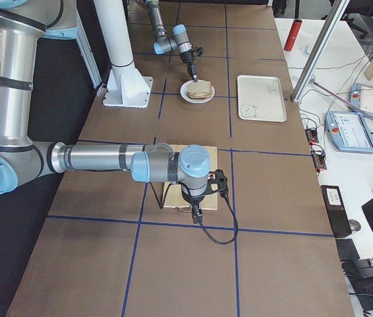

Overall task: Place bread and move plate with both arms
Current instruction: 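Bring the left gripper in and grip the rim of the white plate, then slide the plate with the left gripper onto the bear tray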

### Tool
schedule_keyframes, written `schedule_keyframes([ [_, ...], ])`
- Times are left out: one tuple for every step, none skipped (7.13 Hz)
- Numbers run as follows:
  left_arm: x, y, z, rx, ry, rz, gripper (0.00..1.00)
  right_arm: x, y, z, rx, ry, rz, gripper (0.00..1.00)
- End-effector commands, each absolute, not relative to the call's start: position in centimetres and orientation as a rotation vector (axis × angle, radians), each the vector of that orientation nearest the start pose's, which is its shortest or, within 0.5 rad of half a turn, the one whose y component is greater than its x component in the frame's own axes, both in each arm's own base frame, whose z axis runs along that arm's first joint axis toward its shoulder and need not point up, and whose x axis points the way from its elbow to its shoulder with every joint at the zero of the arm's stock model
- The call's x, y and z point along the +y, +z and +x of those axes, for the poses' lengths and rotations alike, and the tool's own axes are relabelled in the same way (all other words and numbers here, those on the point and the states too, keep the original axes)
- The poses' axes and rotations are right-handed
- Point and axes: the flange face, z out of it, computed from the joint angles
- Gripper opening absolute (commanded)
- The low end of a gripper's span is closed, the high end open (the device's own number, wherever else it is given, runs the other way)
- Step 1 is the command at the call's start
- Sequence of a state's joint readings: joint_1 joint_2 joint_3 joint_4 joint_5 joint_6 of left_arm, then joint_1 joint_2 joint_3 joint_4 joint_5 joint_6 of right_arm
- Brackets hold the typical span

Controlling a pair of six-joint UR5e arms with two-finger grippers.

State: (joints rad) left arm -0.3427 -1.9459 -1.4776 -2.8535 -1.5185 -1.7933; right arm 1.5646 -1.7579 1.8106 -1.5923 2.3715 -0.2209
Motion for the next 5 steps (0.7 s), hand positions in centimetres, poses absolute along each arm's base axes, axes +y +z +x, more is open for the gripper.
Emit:
schedule_keyframes([
  [-34.15, 35.20, 55.19, 1.581, -0.481, 0.134, 0.30, -41.47, 62.59, 5.93, -0.795, -0.227, 0.115, 1.00],
  [-34.06, 35.20, 55.24, 1.581, -0.480, 0.133, 0.30, -41.47, 62.59, 5.93, -0.795, -0.227, 0.115, 1.00],
  [-33.81, 35.20, 55.40, 1.581, -0.476, 0.129, 0.29, -41.47, 62.59, 5.93, -0.795, -0.227, 0.115, 1.00],
  [-33.66, 35.09, 55.51, 1.584, -0.475, 0.128, 0.24, -41.47, 62.59, 5.93, -0.795, -0.227, 0.115, 1.00],
  [-33.60, 34.46, 55.63, 1.604, -0.471, 0.127, 0.17, -41.47, 62.66, 5.93, -0.795, -0.226, 0.113, 1.00],
])
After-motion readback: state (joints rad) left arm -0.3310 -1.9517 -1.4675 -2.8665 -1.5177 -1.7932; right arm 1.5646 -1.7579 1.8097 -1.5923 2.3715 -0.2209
